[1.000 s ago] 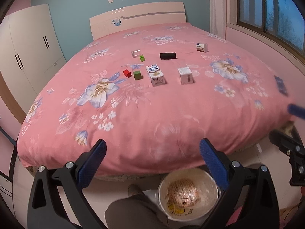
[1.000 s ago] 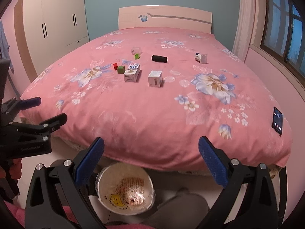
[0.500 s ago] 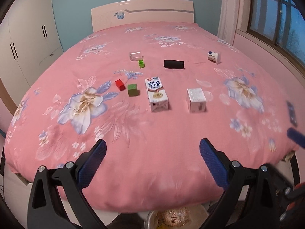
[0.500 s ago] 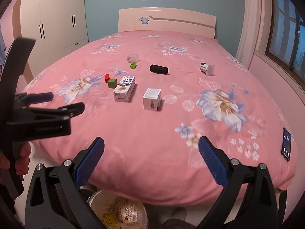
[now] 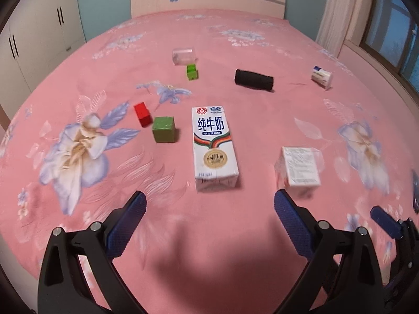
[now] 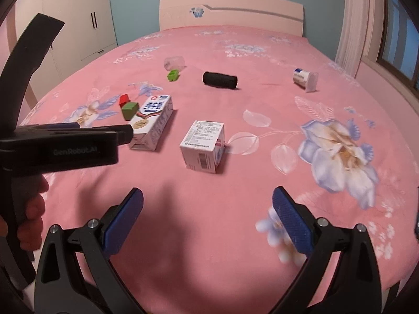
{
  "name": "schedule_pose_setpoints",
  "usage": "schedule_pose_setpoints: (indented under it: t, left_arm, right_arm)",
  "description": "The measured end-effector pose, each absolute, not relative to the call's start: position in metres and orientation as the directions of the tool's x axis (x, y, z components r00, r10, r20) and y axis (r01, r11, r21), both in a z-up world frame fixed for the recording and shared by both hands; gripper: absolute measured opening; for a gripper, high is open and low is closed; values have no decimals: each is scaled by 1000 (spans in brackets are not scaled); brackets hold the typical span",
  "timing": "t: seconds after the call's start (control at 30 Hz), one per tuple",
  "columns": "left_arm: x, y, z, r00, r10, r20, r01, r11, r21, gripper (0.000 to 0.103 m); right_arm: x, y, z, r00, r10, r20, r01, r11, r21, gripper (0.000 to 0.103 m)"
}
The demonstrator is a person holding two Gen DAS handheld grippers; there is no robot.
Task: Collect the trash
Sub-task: 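Grasp the white milk carton with the left tool while the right tool grasps the white medicine box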
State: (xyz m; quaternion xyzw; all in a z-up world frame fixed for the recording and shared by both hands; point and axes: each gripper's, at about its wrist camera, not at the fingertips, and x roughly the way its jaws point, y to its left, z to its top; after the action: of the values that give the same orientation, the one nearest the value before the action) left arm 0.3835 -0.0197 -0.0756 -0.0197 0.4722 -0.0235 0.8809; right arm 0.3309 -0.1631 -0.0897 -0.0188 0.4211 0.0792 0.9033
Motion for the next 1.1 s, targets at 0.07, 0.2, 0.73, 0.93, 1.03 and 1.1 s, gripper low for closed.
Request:
schedule_pose_setpoints:
  t: [0.07,0.2,0.73,0.93,1.03,1.1]
  left_arm:
    - [397,-21,-84,544,-53,-838,10,998,-57,99]
    - [425,-21,-103,516,-39,-855,-19,998,-57,99]
    - [484,-34,-142,451,-50,-891,-9,998,-60,49]
    - [476,-33,-135,449,-67,-891,28,998,-61,49]
    - [462,-33,-125,464,-59,-884,49,998,-41,49]
    - [451,-32,-115,474,-63,-879,64,997,-37,49]
  right_arm:
    - [345,-160,-99,623,125,-772,-157,987,33,96]
    - [373,-154,-114,618,118,-777,-148,988,32,96]
    - [435,-143,-141,527,163,-834,-188,979,73,44]
    - [425,-147,-132,512,212,-832,-212,970,117,44]
    - [412,-150,-120,518,217,-827,-223,968,114,44]
    - [402,-152,-110,524,217,-823,-229,967,109,44]
